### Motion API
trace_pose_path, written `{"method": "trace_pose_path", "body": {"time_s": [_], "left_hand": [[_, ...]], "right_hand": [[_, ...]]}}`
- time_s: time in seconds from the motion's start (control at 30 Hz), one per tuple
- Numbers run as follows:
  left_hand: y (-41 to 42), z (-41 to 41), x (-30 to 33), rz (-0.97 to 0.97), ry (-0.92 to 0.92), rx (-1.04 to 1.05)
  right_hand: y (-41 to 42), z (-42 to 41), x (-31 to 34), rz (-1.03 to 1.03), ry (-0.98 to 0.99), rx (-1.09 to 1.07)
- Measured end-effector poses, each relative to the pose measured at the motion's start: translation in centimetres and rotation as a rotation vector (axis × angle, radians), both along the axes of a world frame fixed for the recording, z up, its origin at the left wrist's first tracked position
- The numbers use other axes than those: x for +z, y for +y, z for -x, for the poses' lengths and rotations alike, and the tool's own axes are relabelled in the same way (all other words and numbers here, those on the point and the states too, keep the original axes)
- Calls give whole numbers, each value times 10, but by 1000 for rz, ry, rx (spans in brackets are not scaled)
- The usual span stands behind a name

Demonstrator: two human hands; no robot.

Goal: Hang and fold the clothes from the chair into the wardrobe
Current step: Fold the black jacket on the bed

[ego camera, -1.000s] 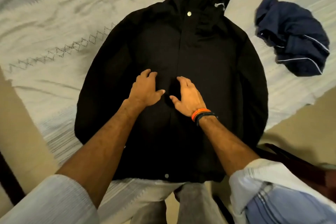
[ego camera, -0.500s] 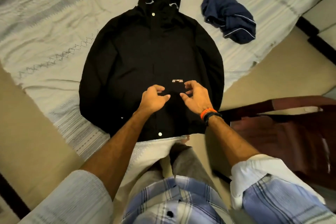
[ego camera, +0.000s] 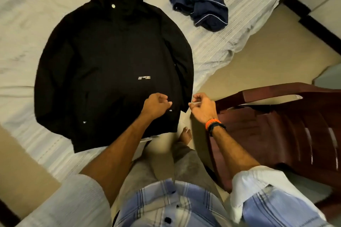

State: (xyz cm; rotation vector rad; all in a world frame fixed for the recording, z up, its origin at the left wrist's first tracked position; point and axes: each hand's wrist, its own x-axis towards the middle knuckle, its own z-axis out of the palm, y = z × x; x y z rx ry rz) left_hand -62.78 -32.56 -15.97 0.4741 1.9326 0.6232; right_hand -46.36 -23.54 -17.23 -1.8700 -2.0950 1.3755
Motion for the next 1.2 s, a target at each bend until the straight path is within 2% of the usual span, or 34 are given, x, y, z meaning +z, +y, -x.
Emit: {"method": "trace_pose_path", "body": {"time_s": [0.17, 0.37, 0.57, 0.8, 1.0, 1.1, 1.2], "left_hand": [[25, -37, -33, 54, -21, 25], [33, -43, -65, 65, -27, 59], [43, -31, -81, 78, -33, 53], [63, -31, -41, 52, -8, 31], [80, -32, 5, 30, 38, 27], [83, -32, 23, 70, -72, 102], [84, -35, 38, 31, -316, 196]], "right_hand": [[32, -18, -49, 123, -93, 43], [46, 6, -99, 221, -154, 88], [55, 16, -117, 201, -150, -53], [63, 3, -51, 198, 97, -188], [78, -2, 3, 44, 265, -165], [89, 1, 23, 84, 389, -230], [91, 5, 39, 127, 463, -193]]}}
